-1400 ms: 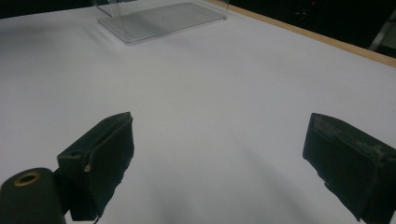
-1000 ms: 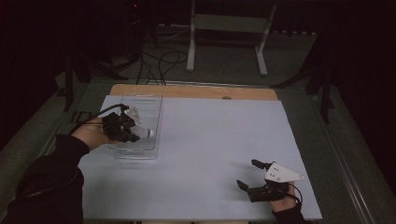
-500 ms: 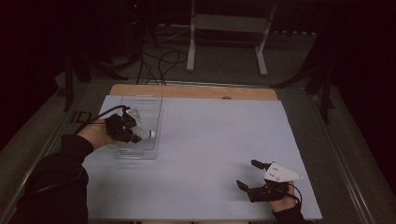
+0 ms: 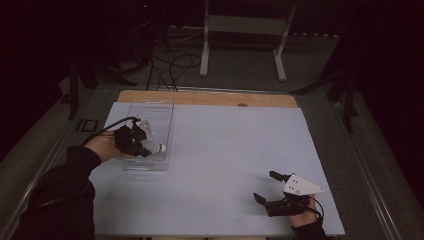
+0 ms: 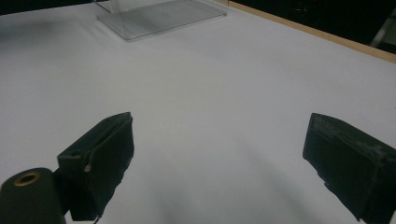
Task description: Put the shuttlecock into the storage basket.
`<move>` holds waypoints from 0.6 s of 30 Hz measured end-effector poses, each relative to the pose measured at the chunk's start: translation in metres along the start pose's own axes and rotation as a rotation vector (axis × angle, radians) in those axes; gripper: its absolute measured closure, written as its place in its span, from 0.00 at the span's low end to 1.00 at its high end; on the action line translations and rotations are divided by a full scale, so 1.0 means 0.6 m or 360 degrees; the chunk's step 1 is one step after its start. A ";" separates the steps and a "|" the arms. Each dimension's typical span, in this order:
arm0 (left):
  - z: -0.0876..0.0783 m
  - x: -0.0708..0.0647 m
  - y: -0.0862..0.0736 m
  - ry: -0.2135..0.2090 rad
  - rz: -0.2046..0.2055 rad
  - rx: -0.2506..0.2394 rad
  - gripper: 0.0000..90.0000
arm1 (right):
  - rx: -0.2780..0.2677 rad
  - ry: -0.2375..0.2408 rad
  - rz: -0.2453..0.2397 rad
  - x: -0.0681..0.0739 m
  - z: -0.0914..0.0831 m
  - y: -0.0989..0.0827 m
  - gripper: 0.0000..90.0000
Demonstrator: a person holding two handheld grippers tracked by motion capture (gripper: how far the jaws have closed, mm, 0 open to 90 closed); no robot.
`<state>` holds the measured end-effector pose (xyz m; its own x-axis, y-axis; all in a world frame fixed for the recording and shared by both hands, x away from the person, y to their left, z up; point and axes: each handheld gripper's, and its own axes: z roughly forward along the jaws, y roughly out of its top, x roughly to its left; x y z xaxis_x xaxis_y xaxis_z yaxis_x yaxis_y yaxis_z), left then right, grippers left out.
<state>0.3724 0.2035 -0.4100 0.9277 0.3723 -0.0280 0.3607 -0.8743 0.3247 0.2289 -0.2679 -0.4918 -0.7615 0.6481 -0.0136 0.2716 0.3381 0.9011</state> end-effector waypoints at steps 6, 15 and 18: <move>0.009 0.002 -0.003 -0.0011 -0.0002 0.0037 1.00 | 0.0002 -0.0003 -0.0001 0.000 0.000 0.000 0.10; 0.018 0.004 -0.003 -0.0014 -0.0016 0.0045 1.00 | 0.0003 -0.0003 -0.0008 -0.001 0.000 0.000 0.10; 0.020 0.006 -0.001 -0.0016 -0.0026 0.0048 1.00 | 0.0008 -0.0004 0.0000 0.000 0.001 -0.001 0.10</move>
<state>0.3763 0.2016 -0.4215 0.9225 0.3837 -0.0430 0.3786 -0.8772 0.2953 0.2292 -0.2677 -0.4923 -0.7599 0.6499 -0.0151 0.2744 0.3417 0.8989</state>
